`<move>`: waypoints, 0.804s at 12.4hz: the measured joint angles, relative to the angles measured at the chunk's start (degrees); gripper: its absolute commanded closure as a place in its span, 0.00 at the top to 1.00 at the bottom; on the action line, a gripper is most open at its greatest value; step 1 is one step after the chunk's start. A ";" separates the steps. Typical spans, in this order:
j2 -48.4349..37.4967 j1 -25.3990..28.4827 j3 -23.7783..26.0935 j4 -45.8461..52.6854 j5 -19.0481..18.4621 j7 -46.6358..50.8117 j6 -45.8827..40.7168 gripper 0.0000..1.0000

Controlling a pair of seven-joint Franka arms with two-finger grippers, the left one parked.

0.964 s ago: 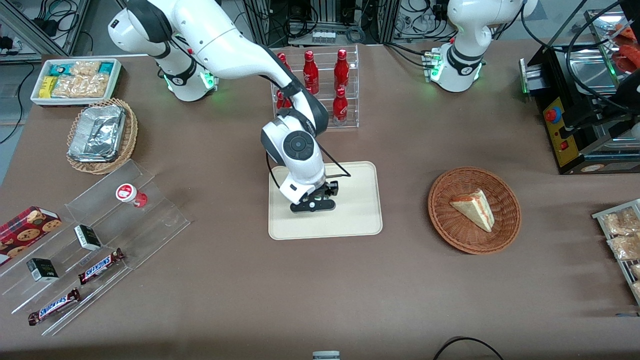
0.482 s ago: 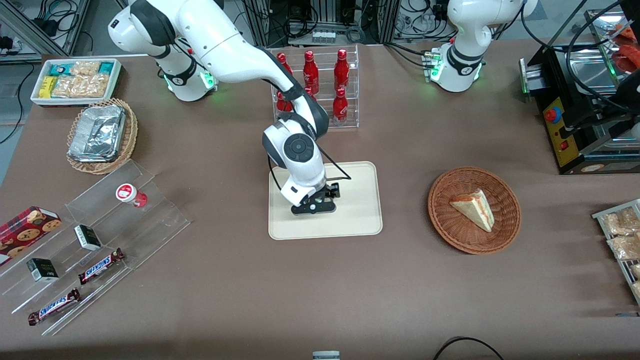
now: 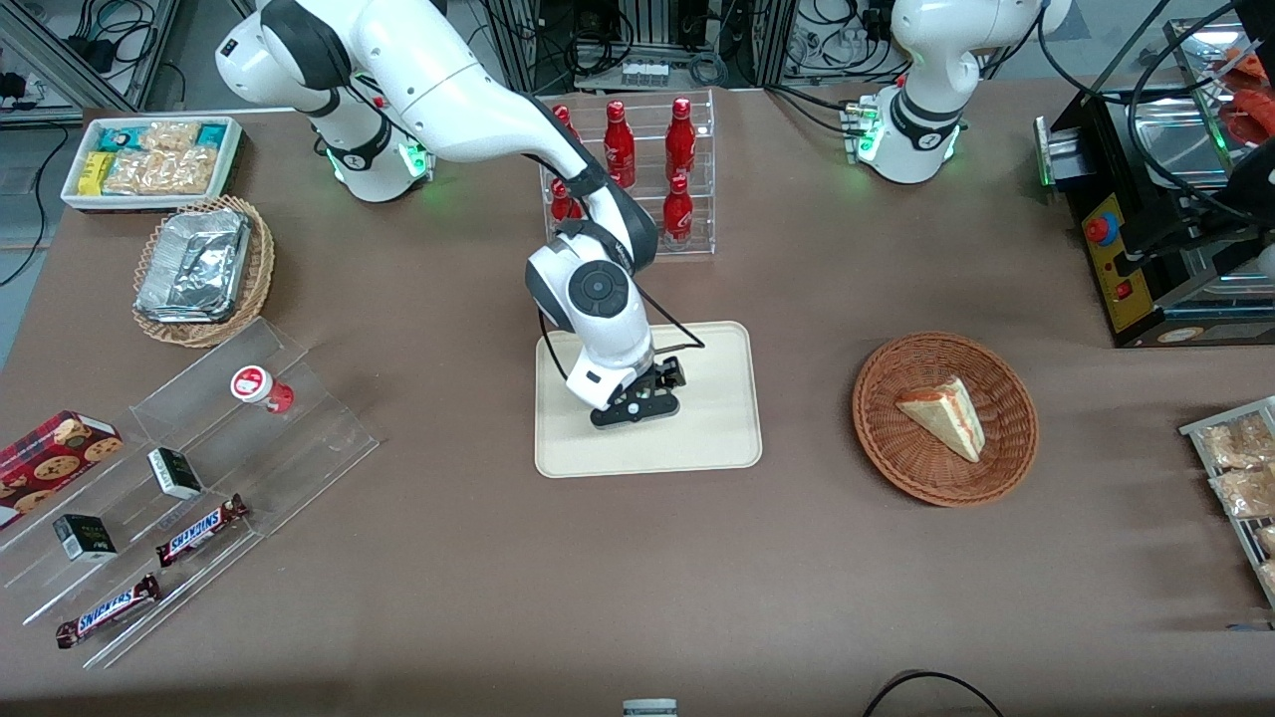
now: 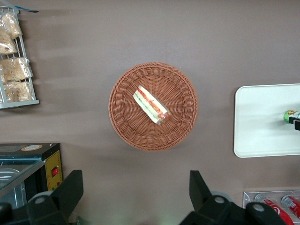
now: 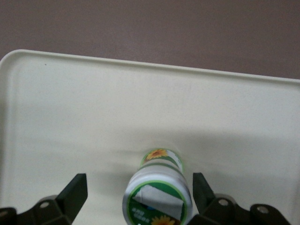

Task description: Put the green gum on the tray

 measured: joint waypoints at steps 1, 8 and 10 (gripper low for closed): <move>-0.29 -0.08 -0.34 0.01 0.00 -1.78 -0.51 1.00; -7.98 -2.82 -5.11 0.74 0.00 -15.06 -14.78 1.00; -11.05 -6.34 -5.26 0.80 0.00 -19.20 -20.07 1.00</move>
